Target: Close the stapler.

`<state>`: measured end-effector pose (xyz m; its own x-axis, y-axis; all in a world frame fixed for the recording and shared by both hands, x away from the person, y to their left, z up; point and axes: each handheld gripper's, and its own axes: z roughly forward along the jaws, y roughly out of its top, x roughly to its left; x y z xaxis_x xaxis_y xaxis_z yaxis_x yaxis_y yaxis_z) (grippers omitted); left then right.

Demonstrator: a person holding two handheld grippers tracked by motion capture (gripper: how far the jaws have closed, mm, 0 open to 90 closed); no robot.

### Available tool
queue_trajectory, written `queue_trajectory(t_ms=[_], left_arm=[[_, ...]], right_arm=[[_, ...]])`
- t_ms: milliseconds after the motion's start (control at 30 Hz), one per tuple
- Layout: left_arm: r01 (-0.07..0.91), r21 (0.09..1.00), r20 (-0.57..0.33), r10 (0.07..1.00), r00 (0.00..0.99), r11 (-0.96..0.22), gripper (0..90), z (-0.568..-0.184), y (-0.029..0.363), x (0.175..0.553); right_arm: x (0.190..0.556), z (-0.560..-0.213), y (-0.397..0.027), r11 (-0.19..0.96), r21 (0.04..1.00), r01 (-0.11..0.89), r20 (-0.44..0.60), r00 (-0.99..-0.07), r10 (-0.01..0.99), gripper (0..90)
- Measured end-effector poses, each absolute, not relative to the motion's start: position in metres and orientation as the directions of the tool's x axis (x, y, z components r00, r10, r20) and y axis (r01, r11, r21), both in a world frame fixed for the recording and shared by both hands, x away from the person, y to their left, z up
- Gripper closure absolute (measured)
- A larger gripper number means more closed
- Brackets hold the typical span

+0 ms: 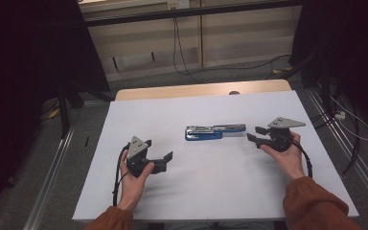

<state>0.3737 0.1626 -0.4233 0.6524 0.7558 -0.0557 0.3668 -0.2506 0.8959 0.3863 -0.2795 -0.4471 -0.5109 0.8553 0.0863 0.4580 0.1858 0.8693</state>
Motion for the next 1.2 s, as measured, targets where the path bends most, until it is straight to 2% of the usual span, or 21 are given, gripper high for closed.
queue_trajectory(t_ms=[67,333,567,733,1033,1200], left_arm=[[0.379,0.895,-0.079,0.751,0.656,-0.237,6.2,-0.423,0.160,0.377],[0.342,0.902,-0.055,0.716,0.696,-0.264,5.5,-0.417,0.140,0.392],[0.287,0.910,0.002,0.695,0.719,-0.300,5.1,-0.411,0.121,0.413],[0.291,0.916,-0.018,0.697,0.717,-0.276,5.1,-0.413,0.116,0.432],[0.269,0.905,0.043,0.699,0.713,-0.329,6.4,-0.420,0.097,0.447],[0.290,0.905,0.015,0.706,0.708,-0.310,9.7,-0.425,0.093,0.449]], right_arm=[[0.386,-0.447,-0.278,0.194,0.872,0.449,0.079,-0.521,0.850,64.2],[0.386,-0.449,-0.275,0.219,0.871,0.439,0.079,-0.567,0.820,89.2],[0.387,-0.450,-0.273,0.235,0.866,0.442,0.071,-0.574,0.816,90.0],[0.388,-0.451,-0.272,0.236,0.865,0.443,0.068,-0.569,0.819,90.0],[0.390,-0.453,-0.271,0.255,0.862,0.438,0.040,-0.561,0.827,90.0],[0.390,-0.453,-0.269,0.258,0.861,0.439,0.047,-0.573,0.818,90.0]])
